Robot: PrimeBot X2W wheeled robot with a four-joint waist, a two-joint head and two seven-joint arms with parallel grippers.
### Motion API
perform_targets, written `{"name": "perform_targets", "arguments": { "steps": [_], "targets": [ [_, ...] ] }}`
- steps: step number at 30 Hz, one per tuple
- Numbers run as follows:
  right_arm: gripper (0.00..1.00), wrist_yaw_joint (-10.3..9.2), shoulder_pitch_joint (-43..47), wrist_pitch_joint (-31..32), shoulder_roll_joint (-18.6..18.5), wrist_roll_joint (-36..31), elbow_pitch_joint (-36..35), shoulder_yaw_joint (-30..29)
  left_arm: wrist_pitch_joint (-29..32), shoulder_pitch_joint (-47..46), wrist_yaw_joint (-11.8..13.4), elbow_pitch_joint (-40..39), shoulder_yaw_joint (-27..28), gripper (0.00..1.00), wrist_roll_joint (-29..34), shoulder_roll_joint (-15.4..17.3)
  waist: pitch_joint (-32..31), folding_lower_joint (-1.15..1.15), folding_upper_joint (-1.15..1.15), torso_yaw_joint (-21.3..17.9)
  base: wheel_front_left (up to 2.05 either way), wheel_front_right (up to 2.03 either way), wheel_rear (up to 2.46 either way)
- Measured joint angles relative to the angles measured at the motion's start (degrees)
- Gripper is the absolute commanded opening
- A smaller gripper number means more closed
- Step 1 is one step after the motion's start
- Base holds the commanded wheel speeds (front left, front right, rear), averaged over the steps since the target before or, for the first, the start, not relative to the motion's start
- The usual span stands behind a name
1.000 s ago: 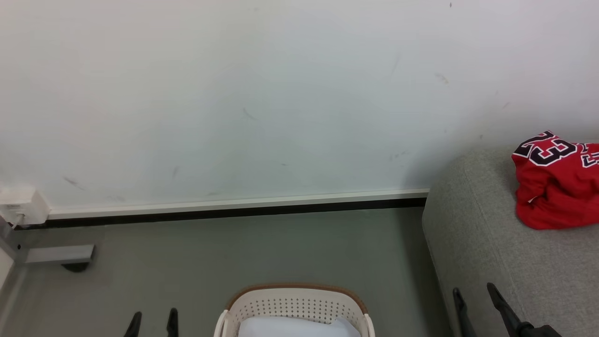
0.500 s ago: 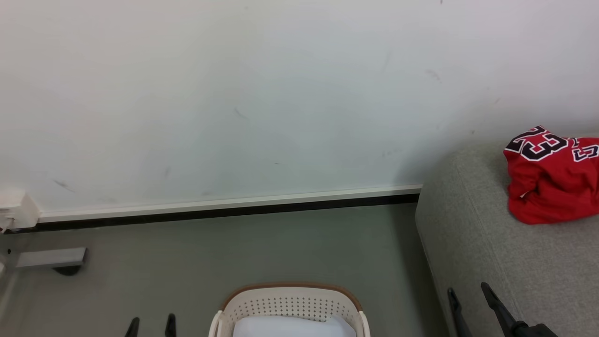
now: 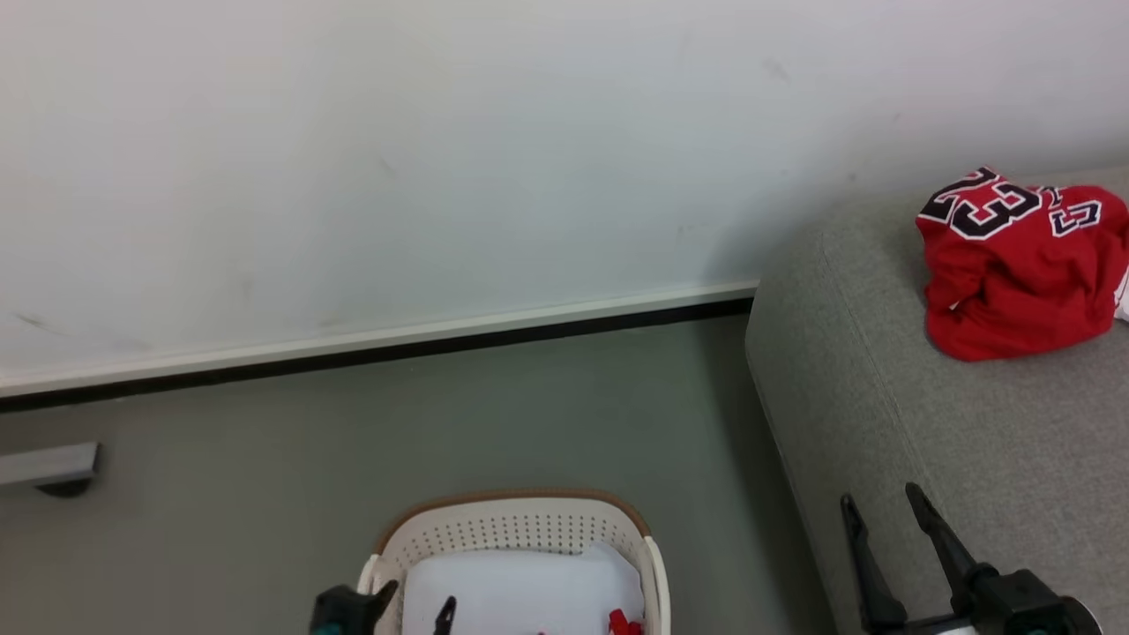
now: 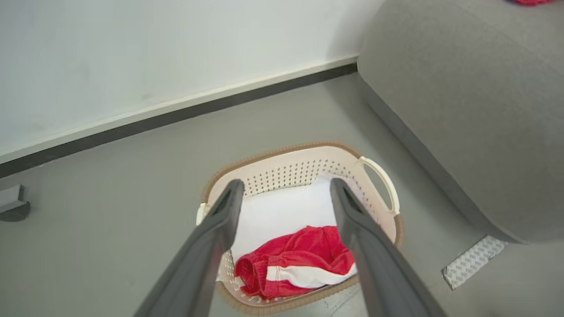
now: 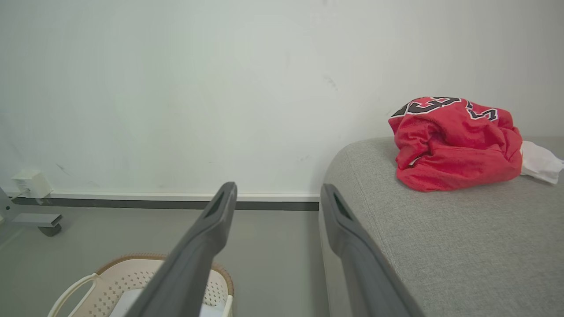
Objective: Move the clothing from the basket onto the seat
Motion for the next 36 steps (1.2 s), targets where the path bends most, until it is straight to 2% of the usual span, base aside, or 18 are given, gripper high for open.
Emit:
{"name": "perform_targets", "arguments": {
  "steps": [4,7,12,18,25,36],
  "targets": [
    [1.00,0.00,-1.9,0.0,0.0,0.0,-1.2,-0.1,4.9,-5.3,-0.4,4.5,-6.7,1.00,1.8,1.4,3.7,0.00,0.00,-1.1,0.00,0.00,0.00],
    [1.00,0.00,-3.6,0.0,0.0,0.0,-2.2,-0.3,6.3,-9.1,-0.5,7.9,-13.3,1.00,2.0,2.6,7.1,0.00,0.00,-1.9,0.00,0.00,0.00],
    [1.00,0.00,-5.9,0.0,0.0,-0.1,-3.6,-1.1,6.6,-15.6,-0.6,13.6,-22.5,1.00,-1.5,4.0,13.0,0.01,0.00,-3.2,0.00,0.00,0.00],
    [1.00,0.00,-8.0,0.0,0.0,-0.6,-5.2,-1.8,6.0,-22.7,-0.6,20.6,-31.3,1.00,-4.9,4.0,19.9,0.01,0.00,-4.3,0.00,0.00,0.00],
    [1.00,0.00,-9.3,0.0,0.0,-1.2,-6.7,-2.6,4.5,-28.0,-0.6,26.5,-39.2,1.00,-10.1,3.3,25.6,0.02,0.00,-5.0,0.00,0.00,0.00],
    [1.00,0.00,-10.3,0.0,0.0,-1.3,-7.6,-2.5,1.9,-32.8,-0.6,31.7,-47.1,1.00,-16.2,2.5,30.3,0.01,0.00,-5.2,0.00,0.00,0.00]
  ]
}}
